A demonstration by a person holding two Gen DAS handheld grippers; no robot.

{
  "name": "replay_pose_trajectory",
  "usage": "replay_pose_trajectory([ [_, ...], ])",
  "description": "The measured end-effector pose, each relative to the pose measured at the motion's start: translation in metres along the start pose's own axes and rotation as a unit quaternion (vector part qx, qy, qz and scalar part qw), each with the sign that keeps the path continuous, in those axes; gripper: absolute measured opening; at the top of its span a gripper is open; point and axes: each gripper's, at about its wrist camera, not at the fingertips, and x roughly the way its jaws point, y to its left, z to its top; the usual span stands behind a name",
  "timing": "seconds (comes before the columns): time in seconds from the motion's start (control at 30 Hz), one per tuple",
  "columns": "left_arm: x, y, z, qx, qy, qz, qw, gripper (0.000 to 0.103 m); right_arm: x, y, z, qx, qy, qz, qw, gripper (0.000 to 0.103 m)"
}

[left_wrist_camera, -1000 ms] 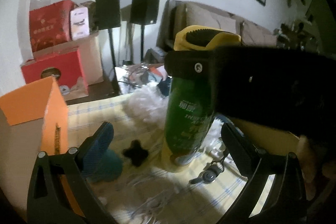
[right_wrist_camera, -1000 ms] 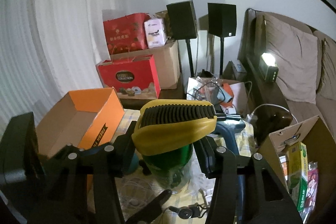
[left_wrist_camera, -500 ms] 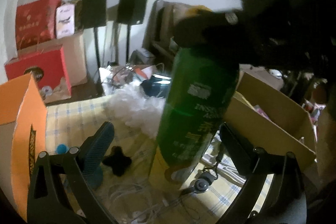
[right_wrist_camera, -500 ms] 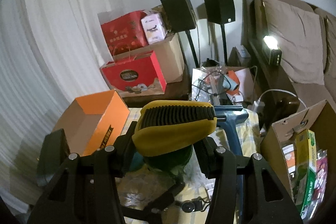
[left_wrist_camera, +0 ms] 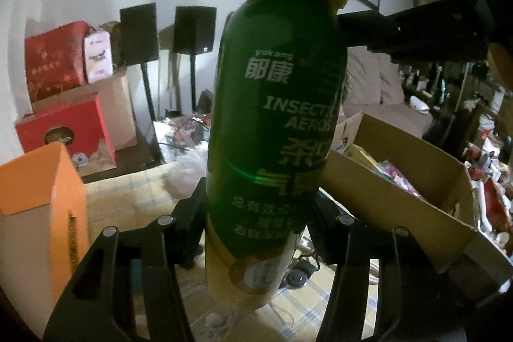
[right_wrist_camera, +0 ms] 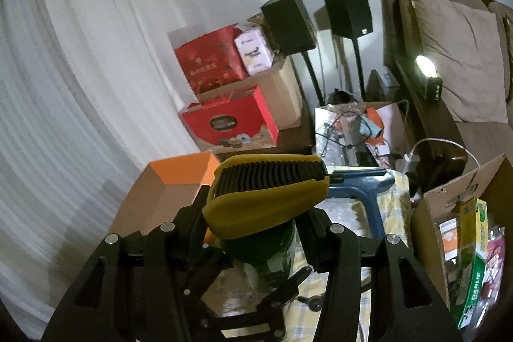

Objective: Organize objects
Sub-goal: 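Carry the held can with the right gripper over the orange box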

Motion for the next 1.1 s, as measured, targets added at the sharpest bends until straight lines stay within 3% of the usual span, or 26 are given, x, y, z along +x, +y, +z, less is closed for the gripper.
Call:
replay_pose_trajectory([
  [0.37, -0.065, 0.033, 0.015, -0.014, 0.001, 0.052, 0.9985, 0.051, 0.005, 0.061, 0.025, -0.02, 0.031, 0.057, 0.998, 0.051],
  [0.53, -0.085, 0.059, 0.018, -0.026, 0.024, 0.055, 0.9979, 0.051, 0.021, 0.091, 0.033, -0.03, 0.046, 0.08, 0.995, 0.051],
  [0.9, -0.123, 0.145, 0.004, -0.067, 0.064, 0.109, 0.9897, 0.05, 0.104, 0.168, 0.047, -0.028, 0.114, 0.162, 0.98, 0.052],
  [1.1, -0.129, 0.203, -0.02, -0.098, 0.112, 0.146, 0.978, 0.05, 0.165, 0.2, 0.041, -0.017, 0.164, 0.198, 0.966, 0.052],
])
